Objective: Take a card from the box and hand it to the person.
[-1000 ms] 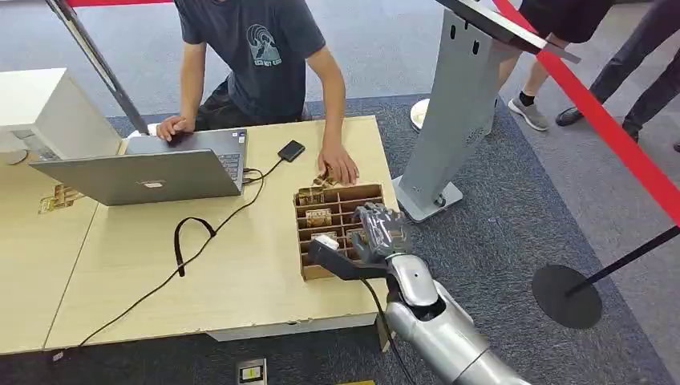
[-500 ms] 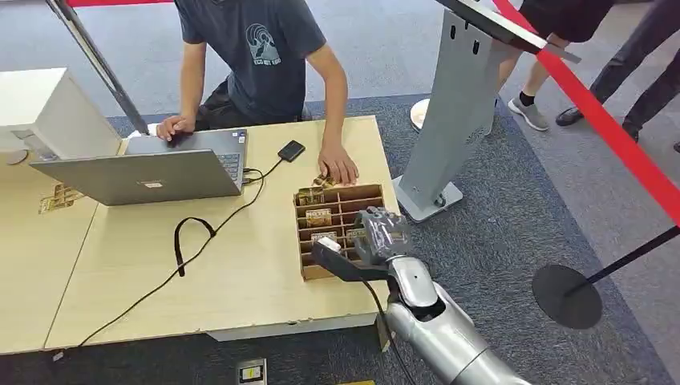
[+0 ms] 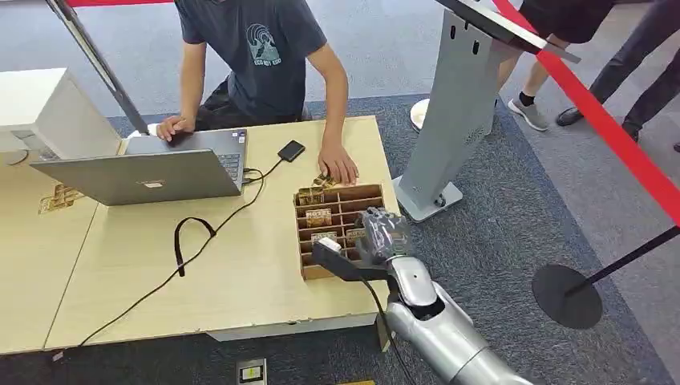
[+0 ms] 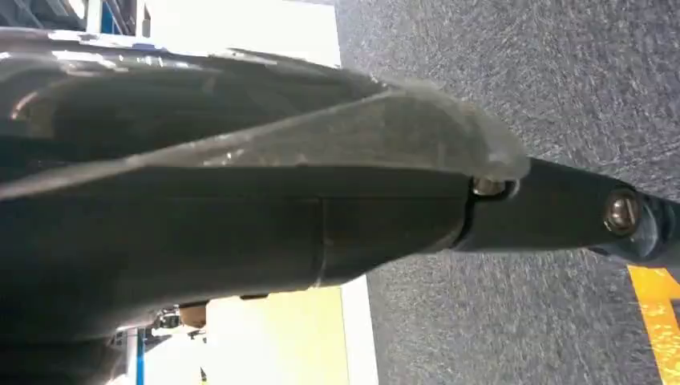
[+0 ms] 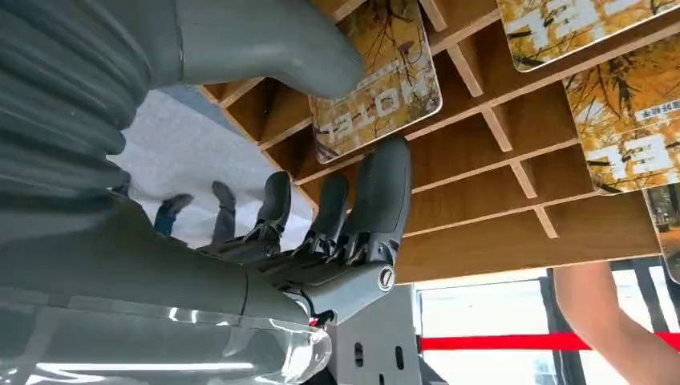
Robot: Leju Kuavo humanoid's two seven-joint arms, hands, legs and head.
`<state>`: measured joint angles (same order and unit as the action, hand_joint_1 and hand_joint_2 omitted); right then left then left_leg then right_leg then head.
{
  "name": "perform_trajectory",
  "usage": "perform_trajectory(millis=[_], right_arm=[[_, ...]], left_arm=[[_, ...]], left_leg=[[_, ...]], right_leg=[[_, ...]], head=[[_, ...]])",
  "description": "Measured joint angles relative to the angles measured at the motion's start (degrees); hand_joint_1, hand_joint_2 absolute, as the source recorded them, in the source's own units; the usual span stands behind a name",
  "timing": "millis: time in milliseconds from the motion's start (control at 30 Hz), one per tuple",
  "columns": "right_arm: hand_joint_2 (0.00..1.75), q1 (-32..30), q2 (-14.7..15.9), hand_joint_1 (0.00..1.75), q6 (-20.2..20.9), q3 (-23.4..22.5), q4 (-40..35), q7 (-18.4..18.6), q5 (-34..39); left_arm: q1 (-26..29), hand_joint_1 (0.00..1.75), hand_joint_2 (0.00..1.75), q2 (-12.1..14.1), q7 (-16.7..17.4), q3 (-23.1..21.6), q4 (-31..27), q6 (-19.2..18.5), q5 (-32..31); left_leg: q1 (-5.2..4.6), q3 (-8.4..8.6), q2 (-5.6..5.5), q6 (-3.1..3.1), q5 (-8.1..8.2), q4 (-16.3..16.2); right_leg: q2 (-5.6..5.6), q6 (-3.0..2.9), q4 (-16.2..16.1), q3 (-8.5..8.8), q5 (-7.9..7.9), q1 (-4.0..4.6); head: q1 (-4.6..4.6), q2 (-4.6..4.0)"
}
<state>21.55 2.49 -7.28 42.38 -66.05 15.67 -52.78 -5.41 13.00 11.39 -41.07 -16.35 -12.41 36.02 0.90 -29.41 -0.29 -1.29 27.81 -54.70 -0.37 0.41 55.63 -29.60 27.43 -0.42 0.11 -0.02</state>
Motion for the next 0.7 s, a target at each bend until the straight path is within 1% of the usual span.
perform_trajectory(millis=[33,100,133,167,500,667,700], right_arm=[[1.75,0.06,-0.13,0.98,0.04,0.0,0.04,0.0,0.0],[1.75,0.17,-0.26,1.05,0.11,0.02,0.13,-0.02,-0.02],[1.75,0.26,-0.35,1.05,0.11,0.02,0.26,-0.02,-0.02],[1.75,0.37,-0.42,1.01,0.13,0.02,0.33,-0.04,-0.09],[1.75,0.48,-0.81,0.96,0.42,0.35,0.59,-0.09,-0.15],[1.75,0.48,-0.81,0.96,0.5,0.48,0.59,-0.2,-0.15],[1.75,0.48,-0.81,0.99,0.5,0.5,0.59,-0.24,-0.15]], left_arm=[[0.0,0.0,0.0,0.0,0.0,0.0,0.0,0.02,0.04],[-0.01,0.0,0.0,0.0,-0.02,0.0,0.0,0.07,0.17],[0.0,0.0,0.0,0.0,-0.02,0.0,0.0,0.07,0.17],[0.0,0.0,0.0,0.0,0.0,0.0,0.0,0.07,0.17],[-0.01,0.0,0.0,0.0,0.04,0.0,0.0,0.22,0.52],[0.0,0.0,0.0,0.0,0.46,0.0,0.0,0.35,0.94],[0.0,0.0,0.0,0.0,0.52,0.0,0.0,0.39,1.0]], left_leg=[[0.0,0.0,0.0,0.0,0.0,0.0],[0.0,0.0,0.0,0.0,0.0,0.0],[0.0,0.0,0.0,0.0,0.0,0.0],[0.0,0.0,0.0,0.0,0.0,0.0],[0.0,0.0,0.0,0.0,0.0,0.0],[0.0,0.0,0.0,0.0,0.0,0.0],[0.0,0.0,0.0,0.0,0.0,0.0]], right_leg=[[0.0,0.0,0.0,0.0,0.0,0.0],[0.0,0.0,0.0,0.0,0.0,0.0],[0.0,0.0,0.0,0.0,0.0,0.0],[0.0,0.0,0.0,0.0,0.0,0.0],[0.0,0.0,0.0,0.0,0.0,0.0],[0.0,0.0,0.0,0.0,0.0,0.0],[0.0,0.0,0.0,0.0,0.0,0.0]], head=[[-0.02,0.0],[-0.02,0.0],[0.0,0.0],[-0.02,0.0],[-0.02,0.0],[0.0,0.0],[0.0,0.0]])
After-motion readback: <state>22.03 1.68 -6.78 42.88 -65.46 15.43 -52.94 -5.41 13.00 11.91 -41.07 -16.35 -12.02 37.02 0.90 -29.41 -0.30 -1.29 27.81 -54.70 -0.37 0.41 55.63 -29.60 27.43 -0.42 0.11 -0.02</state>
